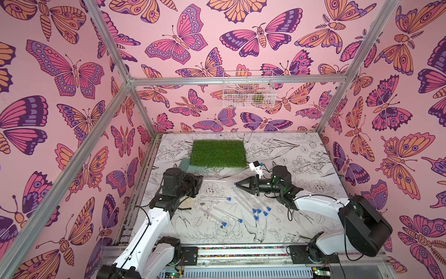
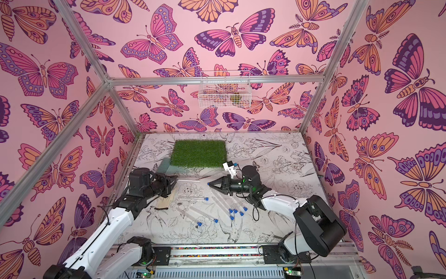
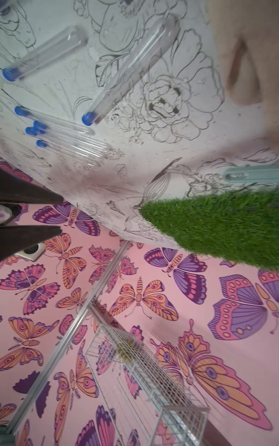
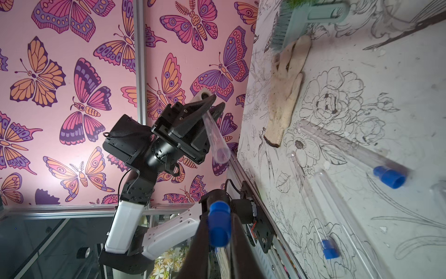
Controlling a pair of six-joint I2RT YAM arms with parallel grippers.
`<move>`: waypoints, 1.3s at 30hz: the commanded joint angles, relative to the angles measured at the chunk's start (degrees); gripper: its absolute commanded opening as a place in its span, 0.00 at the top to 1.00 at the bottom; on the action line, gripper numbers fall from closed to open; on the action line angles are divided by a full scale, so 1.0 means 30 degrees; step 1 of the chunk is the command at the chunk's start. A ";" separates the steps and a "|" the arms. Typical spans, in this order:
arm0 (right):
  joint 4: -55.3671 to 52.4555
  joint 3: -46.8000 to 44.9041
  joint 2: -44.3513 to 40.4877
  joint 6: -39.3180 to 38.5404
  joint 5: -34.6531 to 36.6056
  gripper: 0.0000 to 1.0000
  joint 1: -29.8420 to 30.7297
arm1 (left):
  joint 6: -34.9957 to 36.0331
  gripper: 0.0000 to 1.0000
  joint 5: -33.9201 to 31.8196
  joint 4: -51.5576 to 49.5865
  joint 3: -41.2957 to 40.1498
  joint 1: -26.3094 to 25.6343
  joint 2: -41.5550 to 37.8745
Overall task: Remove stoppers from test tubes
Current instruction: Open the stopper on the test tube, then place the test tube at the center of the board.
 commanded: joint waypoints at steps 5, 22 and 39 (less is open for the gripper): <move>-0.0501 -0.0128 -0.0538 -0.0611 -0.0171 0.87 -0.0183 | 0.0584 1.00 -0.0648 -0.0898 0.0237 0.0395 -0.0195; -2.9649 0.5815 -0.3966 -1.5884 0.6443 0.87 -0.5309 | 0.8006 1.00 0.1328 -0.4915 1.0737 -0.5078 1.2617; -2.8806 0.6255 0.0749 -1.7623 1.0511 0.86 -0.6380 | 1.1235 1.00 0.1713 -0.9480 2.3934 -1.0029 2.5723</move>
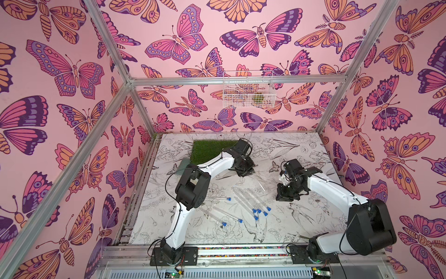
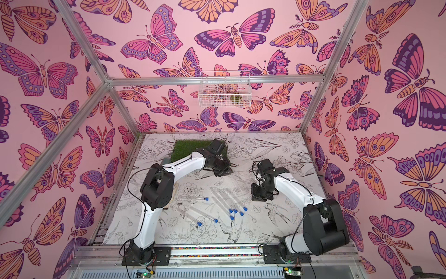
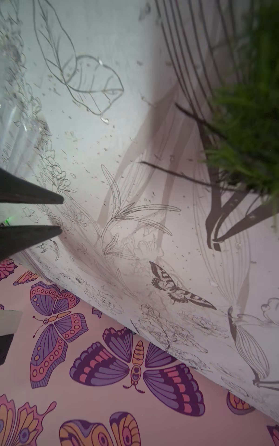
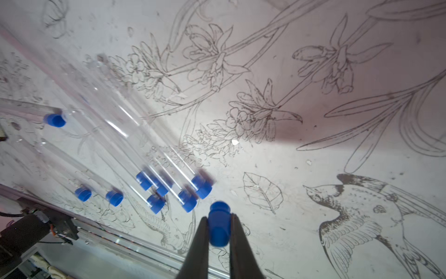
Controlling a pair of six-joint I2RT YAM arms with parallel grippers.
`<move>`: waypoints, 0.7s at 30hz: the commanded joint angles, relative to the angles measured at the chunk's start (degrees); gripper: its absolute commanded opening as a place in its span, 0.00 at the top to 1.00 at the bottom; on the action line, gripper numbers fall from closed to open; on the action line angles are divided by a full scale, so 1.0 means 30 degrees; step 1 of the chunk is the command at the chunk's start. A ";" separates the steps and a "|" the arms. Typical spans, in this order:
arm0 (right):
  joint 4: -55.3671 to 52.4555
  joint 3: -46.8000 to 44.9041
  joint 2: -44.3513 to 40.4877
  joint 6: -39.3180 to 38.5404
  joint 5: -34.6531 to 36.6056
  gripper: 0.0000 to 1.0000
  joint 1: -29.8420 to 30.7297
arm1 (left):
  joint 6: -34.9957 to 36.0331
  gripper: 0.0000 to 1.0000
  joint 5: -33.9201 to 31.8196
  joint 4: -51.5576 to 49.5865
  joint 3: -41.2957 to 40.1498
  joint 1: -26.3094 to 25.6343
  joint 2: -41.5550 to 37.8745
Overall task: Remove stoppers from test tubes
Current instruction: Place the stopper at the center of the board.
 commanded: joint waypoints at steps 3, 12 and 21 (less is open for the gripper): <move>0.1115 0.0572 0.1192 -0.0613 0.1198 0.86 -0.0120 | 0.0989 1.00 0.0420 -0.2099 0.1305 -0.0517 0.1336; 0.2506 0.1179 0.4005 -0.1108 0.1161 0.86 -0.0105 | 0.0908 1.00 0.1112 -0.2489 0.2419 -0.1014 0.2802; 0.3251 0.1670 0.4938 -0.1119 0.0889 0.85 -0.0058 | 0.0218 1.00 0.1728 -0.2542 0.3392 -0.1293 0.3862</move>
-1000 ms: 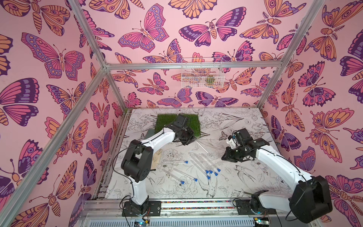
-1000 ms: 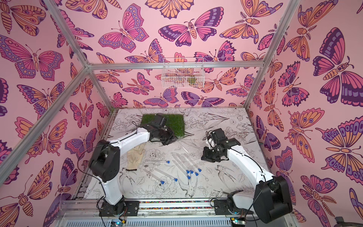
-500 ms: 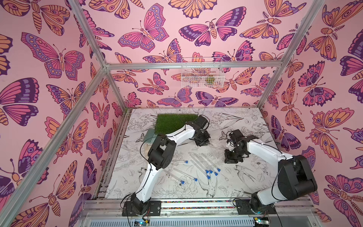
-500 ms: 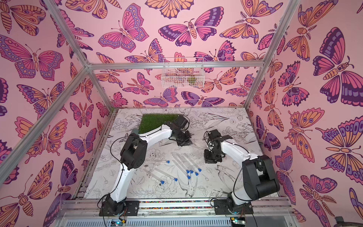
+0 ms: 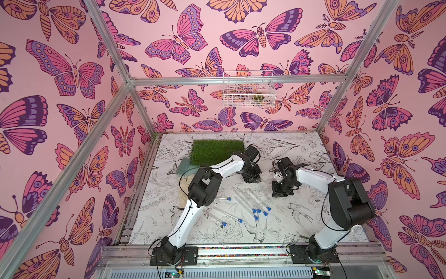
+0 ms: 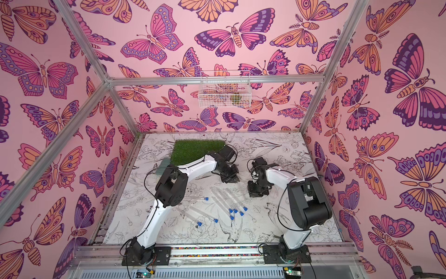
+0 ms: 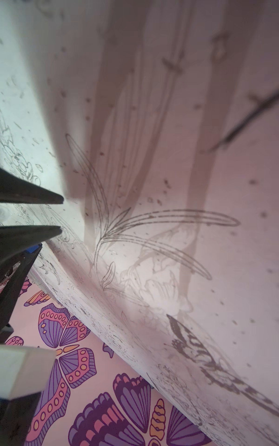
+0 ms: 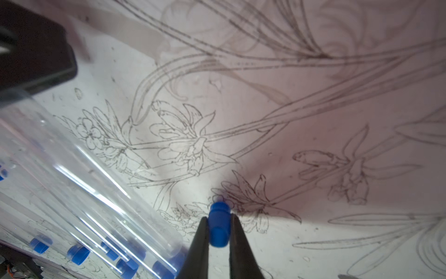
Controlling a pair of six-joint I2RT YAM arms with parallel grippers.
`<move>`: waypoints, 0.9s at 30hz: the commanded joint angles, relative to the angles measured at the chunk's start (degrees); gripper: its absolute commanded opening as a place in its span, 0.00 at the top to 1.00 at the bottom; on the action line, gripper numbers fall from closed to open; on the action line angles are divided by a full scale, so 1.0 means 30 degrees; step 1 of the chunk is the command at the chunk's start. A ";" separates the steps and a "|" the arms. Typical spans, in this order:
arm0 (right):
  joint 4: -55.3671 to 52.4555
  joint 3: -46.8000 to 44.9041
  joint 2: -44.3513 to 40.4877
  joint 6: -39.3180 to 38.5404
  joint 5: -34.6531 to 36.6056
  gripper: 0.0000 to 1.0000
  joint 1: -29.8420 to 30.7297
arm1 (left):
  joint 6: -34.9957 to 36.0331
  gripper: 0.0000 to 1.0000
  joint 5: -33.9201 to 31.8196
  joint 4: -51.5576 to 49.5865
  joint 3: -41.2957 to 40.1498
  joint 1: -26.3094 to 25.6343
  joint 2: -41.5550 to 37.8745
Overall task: Remove stoppers from test tubes
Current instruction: Place the stopper at the center of the board.
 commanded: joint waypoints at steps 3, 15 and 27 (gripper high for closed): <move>0.0459 0.0605 0.0942 -0.0322 -0.0145 0.85 0.0079 | -0.0447 0.99 0.0561 -0.0619 0.0750 -0.0150 0.0879; 0.0617 0.0930 0.1705 -0.0304 -0.0183 0.78 0.0421 | -0.0375 0.77 0.0590 -0.0853 0.0639 -0.0150 0.0907; 0.0736 0.0813 0.1757 -0.0241 -0.0514 0.70 0.0421 | -0.0258 0.69 0.0576 -0.0851 0.0345 -0.0150 0.0479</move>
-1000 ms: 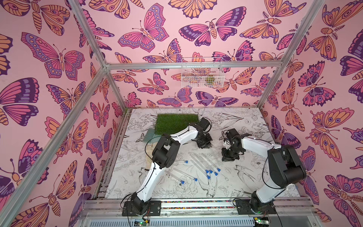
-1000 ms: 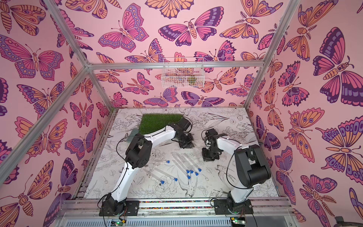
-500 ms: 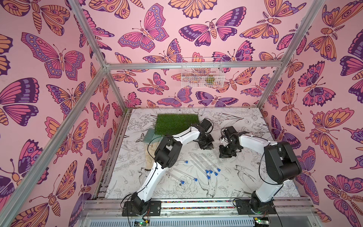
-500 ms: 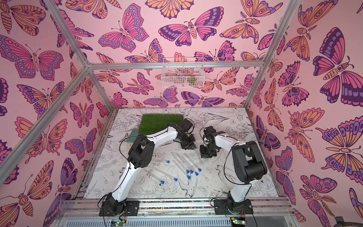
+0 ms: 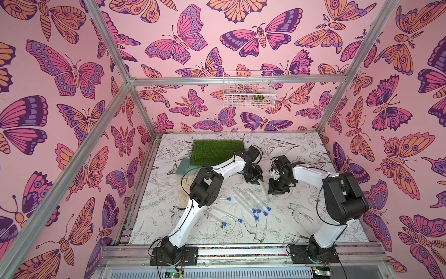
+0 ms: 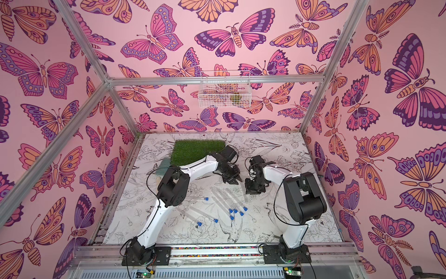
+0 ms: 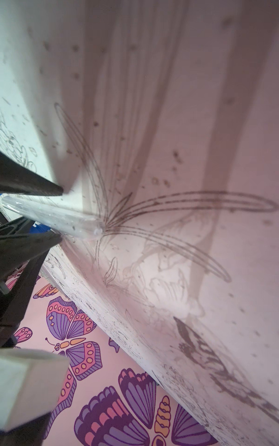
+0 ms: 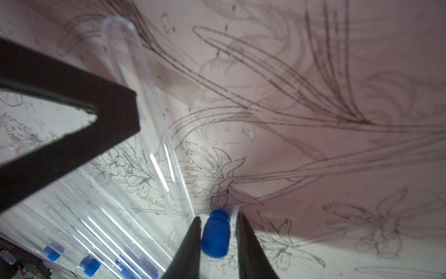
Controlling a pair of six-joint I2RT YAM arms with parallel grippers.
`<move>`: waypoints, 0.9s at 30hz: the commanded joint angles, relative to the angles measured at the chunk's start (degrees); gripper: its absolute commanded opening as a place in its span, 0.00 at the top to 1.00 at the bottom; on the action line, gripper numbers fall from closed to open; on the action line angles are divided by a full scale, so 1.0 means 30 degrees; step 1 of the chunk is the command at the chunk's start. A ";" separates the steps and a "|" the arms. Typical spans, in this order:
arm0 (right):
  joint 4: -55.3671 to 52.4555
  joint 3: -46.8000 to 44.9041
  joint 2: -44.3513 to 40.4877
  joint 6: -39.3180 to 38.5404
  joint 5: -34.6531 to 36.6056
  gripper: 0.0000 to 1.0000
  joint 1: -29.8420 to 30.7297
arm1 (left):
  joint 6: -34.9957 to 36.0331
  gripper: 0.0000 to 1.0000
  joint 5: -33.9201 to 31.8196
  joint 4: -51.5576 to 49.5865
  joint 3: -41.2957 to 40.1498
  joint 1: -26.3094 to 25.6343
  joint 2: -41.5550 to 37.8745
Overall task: Remove stoppers from test tubes
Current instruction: Place the stopper at the center of the board.
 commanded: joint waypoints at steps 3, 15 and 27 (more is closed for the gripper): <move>-0.0224 -0.0006 0.0263 -0.0219 0.0211 0.65 0.0167 | 0.0151 0.69 -0.0184 -0.0677 -0.0249 -0.0048 -0.0120; -0.1918 0.1031 -0.2372 0.0100 0.0052 0.52 0.0193 | 0.0435 0.69 -0.0422 -0.0679 -0.0933 0.0069 -0.1223; -0.1292 -0.1017 -0.6501 0.0947 -0.0765 0.39 0.0933 | 0.1382 0.66 -0.0944 -0.2419 -0.1784 -0.0048 -0.3254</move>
